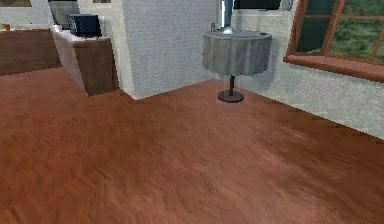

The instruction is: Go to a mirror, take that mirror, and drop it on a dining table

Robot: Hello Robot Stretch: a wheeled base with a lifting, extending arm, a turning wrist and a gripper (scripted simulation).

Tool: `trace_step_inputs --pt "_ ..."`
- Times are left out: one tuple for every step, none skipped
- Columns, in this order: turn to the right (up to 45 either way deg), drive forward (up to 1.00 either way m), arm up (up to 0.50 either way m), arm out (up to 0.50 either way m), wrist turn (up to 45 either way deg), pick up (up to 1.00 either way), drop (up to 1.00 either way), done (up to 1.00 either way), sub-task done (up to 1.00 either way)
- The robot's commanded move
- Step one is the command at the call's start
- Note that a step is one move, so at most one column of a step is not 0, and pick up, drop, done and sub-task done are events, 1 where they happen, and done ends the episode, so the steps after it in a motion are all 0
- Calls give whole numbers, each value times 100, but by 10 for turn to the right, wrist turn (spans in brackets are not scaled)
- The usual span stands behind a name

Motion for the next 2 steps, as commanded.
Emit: trace_step_inputs --pt "0 0 0 0 450 0 0 0 0" --pt "0 0 0 0 450 0 0 0 0"
